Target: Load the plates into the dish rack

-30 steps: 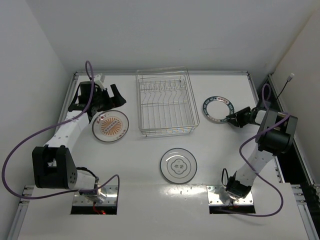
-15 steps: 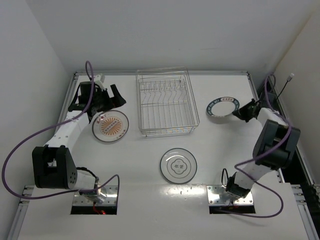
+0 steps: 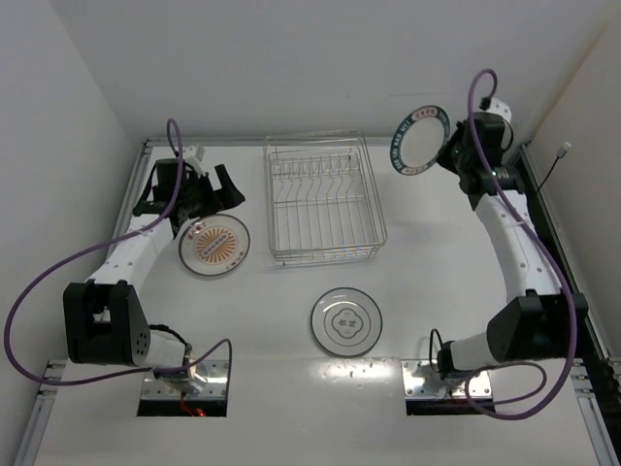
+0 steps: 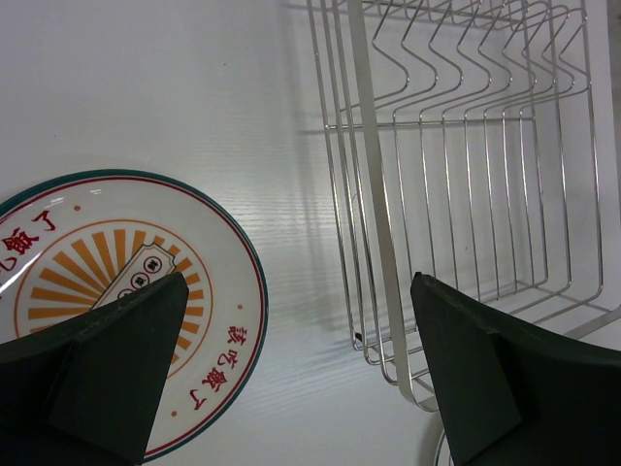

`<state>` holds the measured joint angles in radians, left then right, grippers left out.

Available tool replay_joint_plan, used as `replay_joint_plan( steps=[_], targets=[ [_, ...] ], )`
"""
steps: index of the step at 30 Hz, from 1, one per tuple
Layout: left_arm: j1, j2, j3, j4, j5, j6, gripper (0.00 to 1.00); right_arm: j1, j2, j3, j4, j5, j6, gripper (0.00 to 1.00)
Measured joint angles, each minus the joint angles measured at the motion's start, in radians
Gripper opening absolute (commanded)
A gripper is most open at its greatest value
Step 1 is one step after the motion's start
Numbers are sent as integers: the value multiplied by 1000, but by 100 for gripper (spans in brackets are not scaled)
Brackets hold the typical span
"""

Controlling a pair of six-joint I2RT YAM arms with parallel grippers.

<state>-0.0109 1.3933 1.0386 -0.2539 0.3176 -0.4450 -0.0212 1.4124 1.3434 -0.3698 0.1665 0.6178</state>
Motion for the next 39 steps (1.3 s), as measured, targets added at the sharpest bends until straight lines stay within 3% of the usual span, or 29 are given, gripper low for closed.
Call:
replay_joint_plan(
  steps=[6, 12, 27, 39],
  targets=[
    [0, 2, 0, 0, 0, 0, 99, 181, 155, 171, -11, 150, -122, 0],
    [0, 2, 0, 0, 0, 0, 99, 286, 296, 227, -36, 278, -214, 0],
    [0, 19, 0, -3, 0, 0, 99, 383, 420, 301, -29, 431, -296, 0],
    [0, 32, 0, -4, 1, 0, 99, 445, 422, 383, -31, 551, -354, 0]
  ],
)
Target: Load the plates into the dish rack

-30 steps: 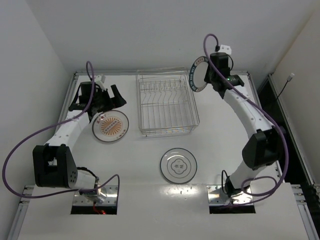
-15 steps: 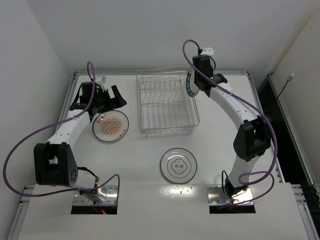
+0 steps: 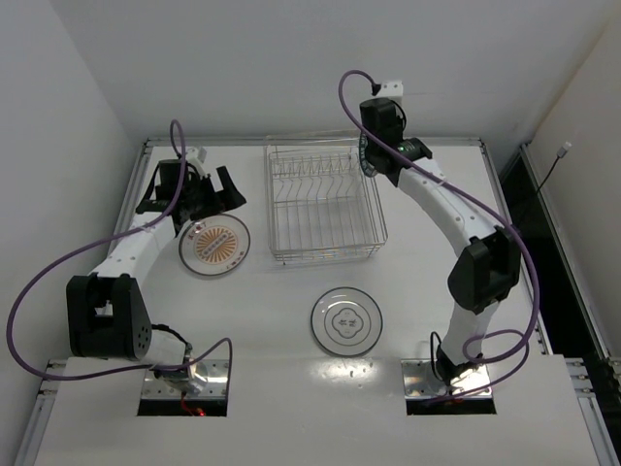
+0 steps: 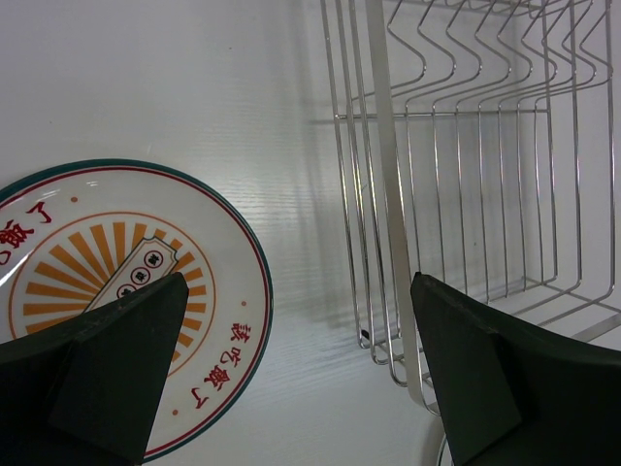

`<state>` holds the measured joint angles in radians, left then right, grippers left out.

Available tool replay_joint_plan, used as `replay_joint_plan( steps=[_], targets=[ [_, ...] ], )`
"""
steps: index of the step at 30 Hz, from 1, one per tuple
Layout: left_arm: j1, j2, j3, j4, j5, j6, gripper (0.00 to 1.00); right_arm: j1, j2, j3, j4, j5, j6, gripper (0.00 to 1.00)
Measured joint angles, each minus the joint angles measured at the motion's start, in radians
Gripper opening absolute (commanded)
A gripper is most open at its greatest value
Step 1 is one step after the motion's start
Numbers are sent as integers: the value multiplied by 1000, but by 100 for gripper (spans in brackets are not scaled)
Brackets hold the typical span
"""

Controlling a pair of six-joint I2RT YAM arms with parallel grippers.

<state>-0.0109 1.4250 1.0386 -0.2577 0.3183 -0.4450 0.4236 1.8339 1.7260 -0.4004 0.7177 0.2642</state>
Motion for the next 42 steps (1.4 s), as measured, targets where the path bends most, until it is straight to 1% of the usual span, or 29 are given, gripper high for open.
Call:
replay_joint_plan(
  steps=[9, 17, 25, 31, 34, 37, 38, 41, 42],
  targets=[
    [0, 0, 0, 0, 0, 8, 99, 18, 23, 35, 2, 17, -11, 0],
    [0, 0, 2, 0, 0, 15, 99, 18, 50, -10, -2, 16, -6, 0],
    [0, 0, 8, 0, 0, 15, 99, 21, 66, -13, -3, 8, 6, 0],
    [0, 0, 10, 0, 0, 15, 99, 43, 120, -6, -10, 5, 14, 0],
    [0, 0, 10, 0, 0, 15, 99, 50, 188, 46, -49, 3, 16, 0],
    [0, 5, 10, 0, 4, 15, 99, 57, 243, 75, -59, 8, 26, 14],
    [0, 8, 10, 0, 5, 15, 99, 57, 249, 76, -67, 3, 25, 22],
    [0, 15, 11, 0, 8, 15, 99, 57, 253, 76, -97, -4, 28, 31],
    [0, 15, 11, 0, 8, 15, 99, 57, 251, 76, -101, -5, 29, 39]
  ],
)
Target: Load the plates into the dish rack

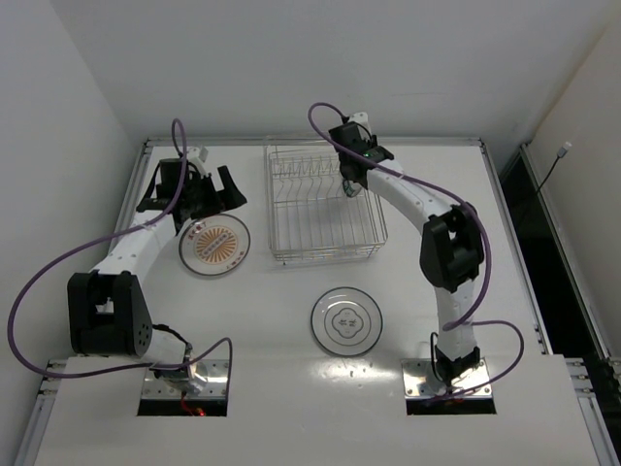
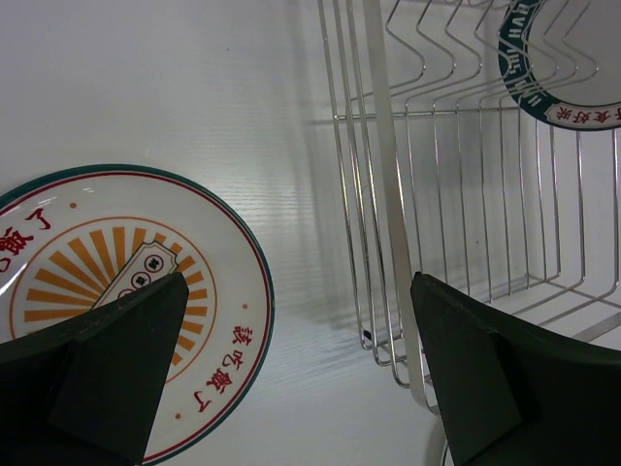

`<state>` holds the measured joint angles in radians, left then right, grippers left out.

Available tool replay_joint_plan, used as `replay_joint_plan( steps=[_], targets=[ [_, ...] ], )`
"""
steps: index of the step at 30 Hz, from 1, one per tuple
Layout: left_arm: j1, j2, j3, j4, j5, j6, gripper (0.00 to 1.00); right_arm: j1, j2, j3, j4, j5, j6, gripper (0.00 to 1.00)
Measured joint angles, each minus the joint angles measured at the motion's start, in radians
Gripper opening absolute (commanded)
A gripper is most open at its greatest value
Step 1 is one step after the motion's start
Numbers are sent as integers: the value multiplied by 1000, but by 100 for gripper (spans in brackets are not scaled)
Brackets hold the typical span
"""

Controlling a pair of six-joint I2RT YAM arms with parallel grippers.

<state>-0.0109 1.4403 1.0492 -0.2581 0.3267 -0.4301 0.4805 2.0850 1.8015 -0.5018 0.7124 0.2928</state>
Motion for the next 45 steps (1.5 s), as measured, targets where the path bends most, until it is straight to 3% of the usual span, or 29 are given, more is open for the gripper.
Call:
replay_joint_plan(
  steps=[6, 9, 15, 19, 23, 27, 33, 41, 45],
  targets=[
    [0, 0, 0, 0, 2, 0, 99, 0, -121, -82, -46, -6, 13, 70],
    [0, 0, 1, 0, 3, 0, 99, -1, -328, -236, -61, -50, 39, 70],
    [0, 2, 1, -2, 4, 4, 99, -19, -835, -666, -71, -278, 130, 80],
    [0, 14, 2, -3, 18, 4, 99, -54, -998, -937, -89, -449, 172, 83],
    [0, 53, 3, -5, 27, 4, 99, -90, -996, -1104, -137, -658, 203, 85],
    [0, 92, 23, -35, 13, 4, 99, -127, -969, -1136, -149, -830, 216, 85],
    [0, 101, 33, -57, 0, 9, 99, -194, -892, -1271, 23, -1110, 311, 80],
    [0, 101, 42, -64, -2, 23, 99, -255, -822, -1371, 76, -1243, 381, 80],
    [0, 109, 56, -71, -2, 26, 99, -269, -761, -1371, 109, -1284, 379, 69]
  ],
)
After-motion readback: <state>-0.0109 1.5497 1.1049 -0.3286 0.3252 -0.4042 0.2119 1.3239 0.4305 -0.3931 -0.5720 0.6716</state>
